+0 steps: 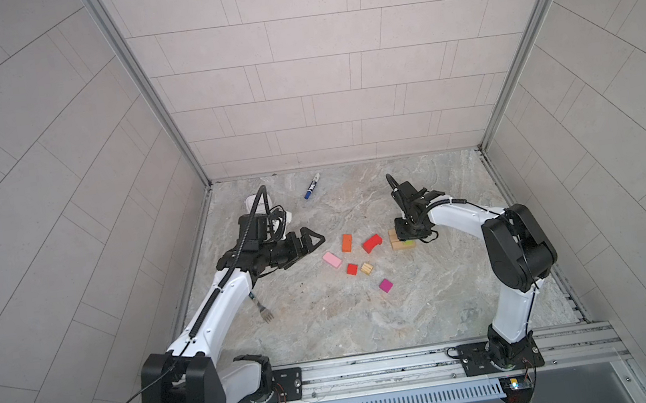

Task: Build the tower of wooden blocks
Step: 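Open the right gripper and lift it off the lime green block, then move the left gripper to the pink block while the right arm draws back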

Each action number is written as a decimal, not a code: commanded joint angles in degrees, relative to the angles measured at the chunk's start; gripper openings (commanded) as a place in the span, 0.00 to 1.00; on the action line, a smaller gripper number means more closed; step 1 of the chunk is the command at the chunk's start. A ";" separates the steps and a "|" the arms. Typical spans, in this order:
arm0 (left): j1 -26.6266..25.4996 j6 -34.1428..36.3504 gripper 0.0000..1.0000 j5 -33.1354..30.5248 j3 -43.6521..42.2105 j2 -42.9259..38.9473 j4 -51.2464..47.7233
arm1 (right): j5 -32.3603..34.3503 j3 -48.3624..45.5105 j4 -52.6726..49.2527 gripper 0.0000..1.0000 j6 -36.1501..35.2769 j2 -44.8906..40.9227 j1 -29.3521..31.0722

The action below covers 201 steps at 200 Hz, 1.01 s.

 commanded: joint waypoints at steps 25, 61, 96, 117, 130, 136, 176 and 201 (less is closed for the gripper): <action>-0.18 0.18 1.00 -0.76 -0.59 0.33 0.70 | 0.66 0.81 -1.81 0.47 -0.63 -4.31 -0.19; -1.67 -1.33 0.99 -5.22 -0.05 0.83 -0.32 | -0.52 -0.36 -2.26 0.49 -0.90 -8.68 -0.17; -3.30 -4.15 0.96 -11.84 2.72 2.06 -5.98 | -2.16 -4.11 -0.08 0.50 -0.18 -14.27 -0.02; -3.53 -5.28 0.94 -13.46 4.97 3.56 -9.26 | -3.88 -6.62 1.91 0.58 0.01 -17.65 0.33; -4.61 -7.01 0.90 -15.39 5.89 3.88 -10.00 | -5.11 -8.61 4.00 0.65 0.01 -19.99 0.51; -5.46 -8.47 0.89 -17.32 6.17 3.87 -10.53 | -5.47 -9.59 4.98 0.67 0.11 -21.03 0.65; -12.57 -19.55 0.83 -29.63 6.55 3.71 -11.64 | -8.33 -14.70 10.75 0.85 -0.60 -26.49 1.38; -15.49 -23.15 0.78 -34.02 8.38 5.38 -13.15 | -8.00 -16.99 12.72 0.87 -0.66 -28.24 1.81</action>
